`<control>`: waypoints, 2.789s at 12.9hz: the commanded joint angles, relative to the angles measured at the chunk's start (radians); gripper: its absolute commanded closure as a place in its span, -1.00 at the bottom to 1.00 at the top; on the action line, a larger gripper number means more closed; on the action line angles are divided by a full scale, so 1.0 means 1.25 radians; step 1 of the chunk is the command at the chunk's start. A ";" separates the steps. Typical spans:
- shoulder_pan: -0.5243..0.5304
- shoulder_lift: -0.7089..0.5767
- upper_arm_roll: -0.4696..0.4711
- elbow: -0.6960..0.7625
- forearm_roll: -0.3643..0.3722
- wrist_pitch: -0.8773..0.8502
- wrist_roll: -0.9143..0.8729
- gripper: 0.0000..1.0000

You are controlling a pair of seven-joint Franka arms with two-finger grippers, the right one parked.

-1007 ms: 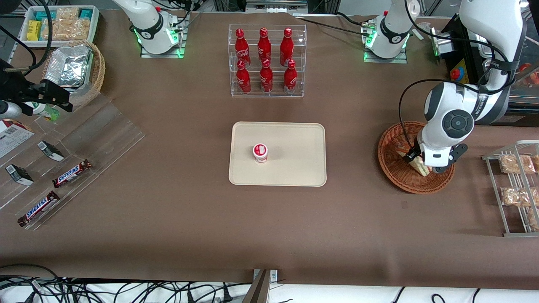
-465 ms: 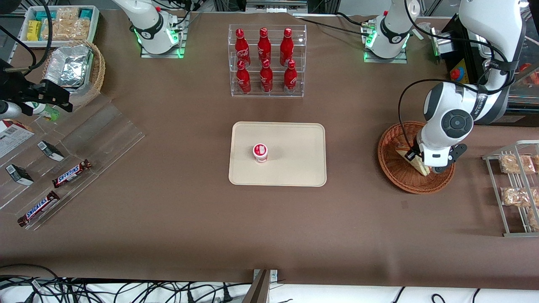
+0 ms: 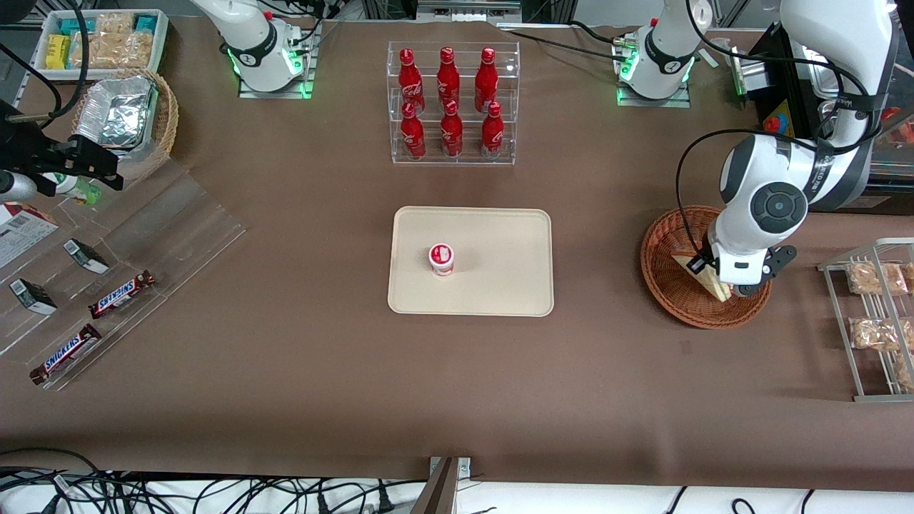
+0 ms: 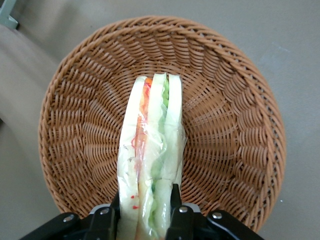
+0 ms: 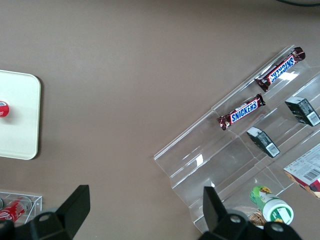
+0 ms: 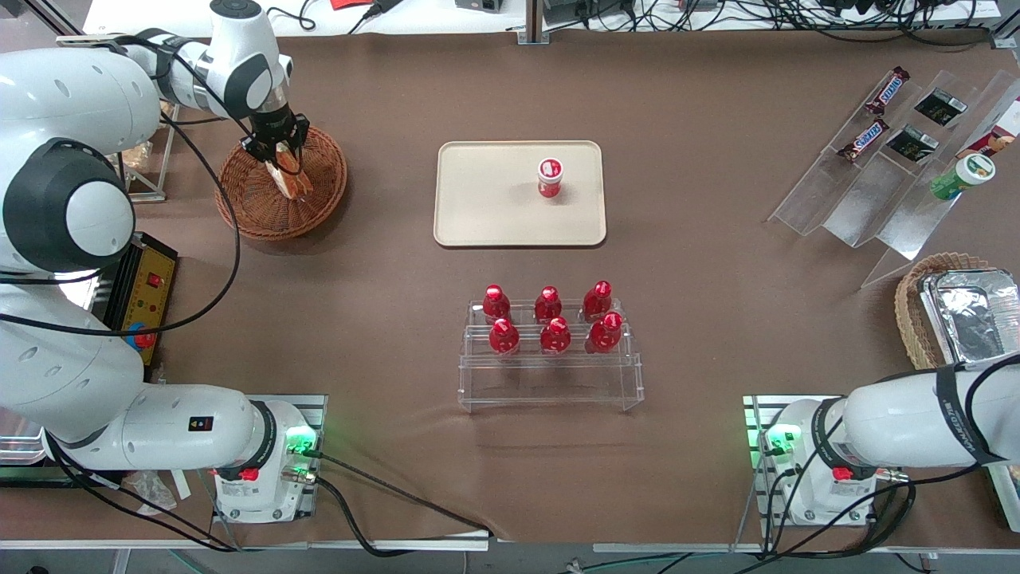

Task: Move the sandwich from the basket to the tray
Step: 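Lift the sandwich out of the basket and carry it over the cream tray, then lower the sandwich onto the tray beside the yogurt cup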

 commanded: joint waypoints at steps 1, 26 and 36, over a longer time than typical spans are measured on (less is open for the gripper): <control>-0.001 -0.032 -0.015 0.022 0.020 -0.065 0.063 0.28; -0.154 0.122 -0.339 0.270 -0.045 -0.140 0.091 0.23; -0.213 0.214 -0.337 0.264 0.106 -0.046 -0.071 0.24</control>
